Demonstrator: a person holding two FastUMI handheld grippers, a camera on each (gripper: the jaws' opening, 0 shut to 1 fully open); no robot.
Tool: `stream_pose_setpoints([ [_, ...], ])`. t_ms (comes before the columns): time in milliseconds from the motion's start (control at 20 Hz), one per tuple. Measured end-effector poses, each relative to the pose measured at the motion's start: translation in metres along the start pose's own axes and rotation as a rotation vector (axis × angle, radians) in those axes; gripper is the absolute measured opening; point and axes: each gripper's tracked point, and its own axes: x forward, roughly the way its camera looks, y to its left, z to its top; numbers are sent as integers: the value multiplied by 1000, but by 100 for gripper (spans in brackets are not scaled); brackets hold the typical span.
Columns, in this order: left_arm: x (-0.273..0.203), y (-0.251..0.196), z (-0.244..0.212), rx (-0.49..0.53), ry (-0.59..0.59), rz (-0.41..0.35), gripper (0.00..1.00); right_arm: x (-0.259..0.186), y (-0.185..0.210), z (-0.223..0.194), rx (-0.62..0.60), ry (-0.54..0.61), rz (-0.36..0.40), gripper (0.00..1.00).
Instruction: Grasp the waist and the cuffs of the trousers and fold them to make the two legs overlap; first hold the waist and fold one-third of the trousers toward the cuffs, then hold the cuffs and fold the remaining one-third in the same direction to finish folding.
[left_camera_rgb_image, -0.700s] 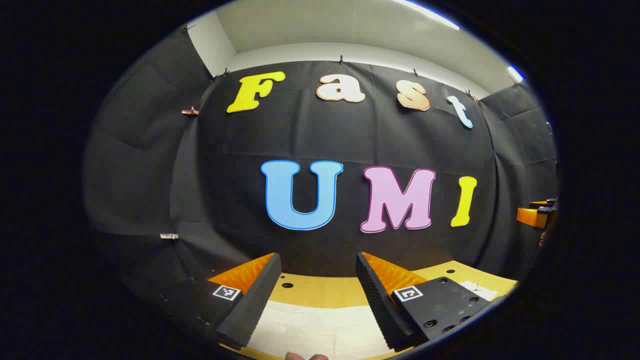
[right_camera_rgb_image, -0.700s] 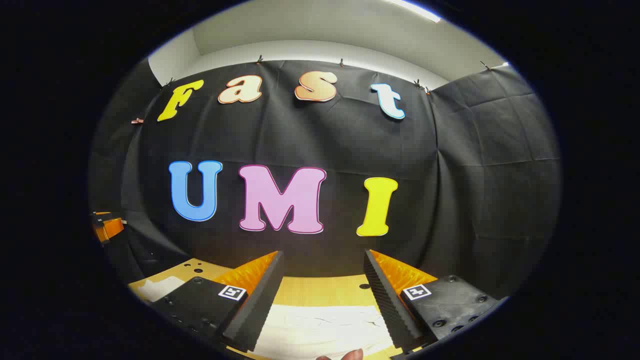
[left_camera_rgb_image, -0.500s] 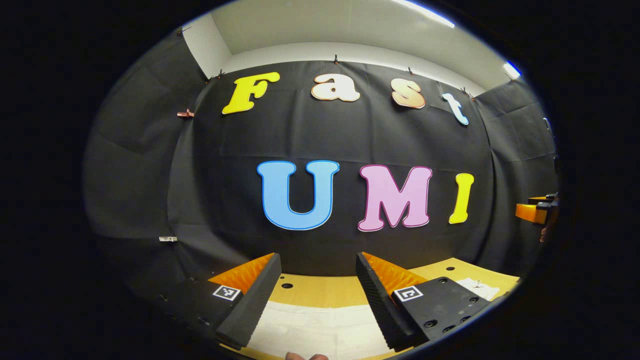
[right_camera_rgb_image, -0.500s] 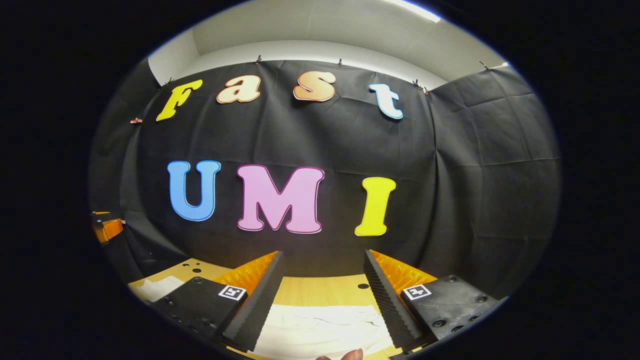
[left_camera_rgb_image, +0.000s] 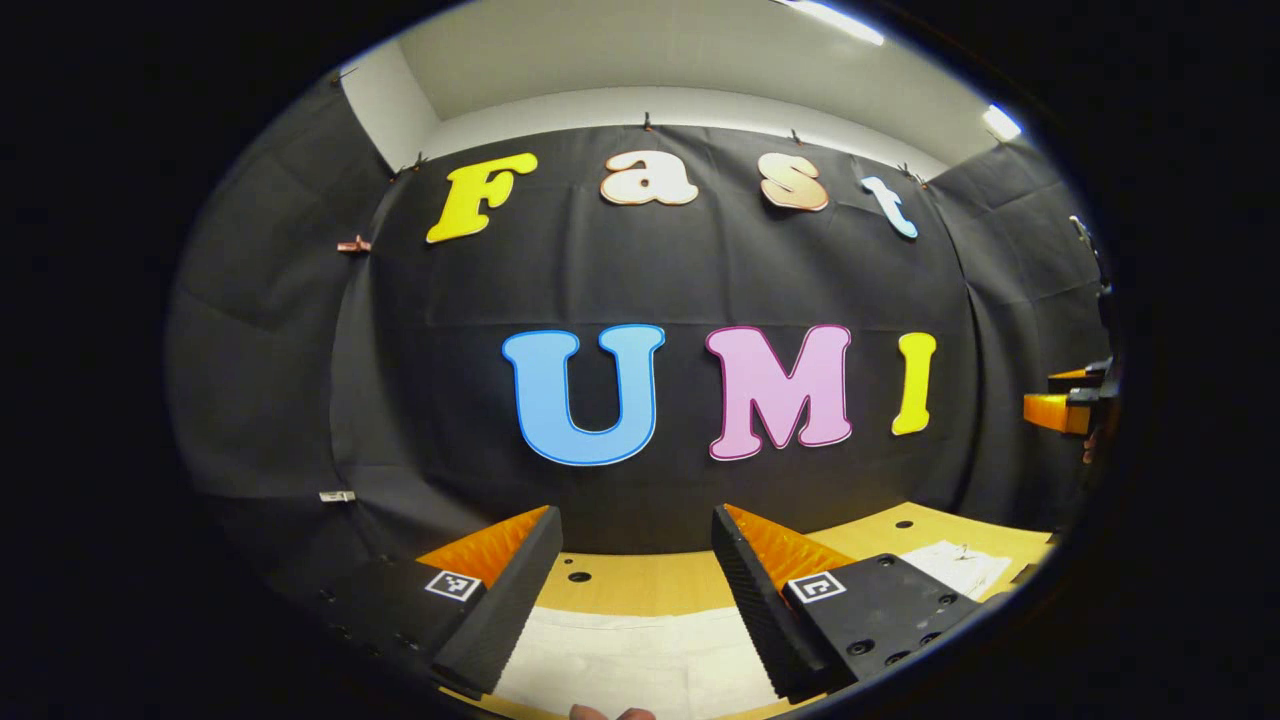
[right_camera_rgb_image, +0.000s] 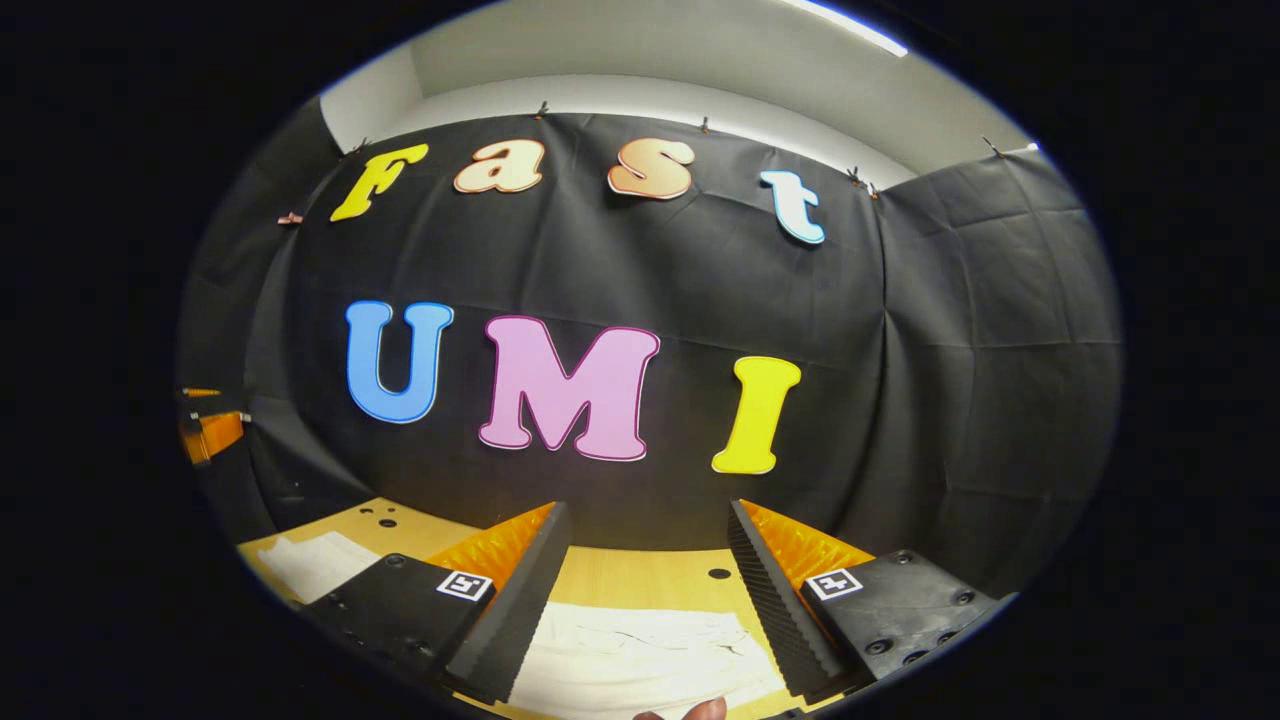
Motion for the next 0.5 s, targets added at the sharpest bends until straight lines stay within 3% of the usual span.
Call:
stream_pose_setpoints([
  [150,1,-1,-11,191,-14,-38,98,3,-14,-11,-200,-2,1,98],
  [250,1,-6,-26,373,-20,-81,97,3,-22,-30,-341,12,22,98],
  [400,-2,-19,-58,629,-16,-169,97,-3,-31,-72,-533,66,69,98],
  [500,-7,-24,-90,747,16,-228,97,-12,-35,-106,-673,107,118,98],
])
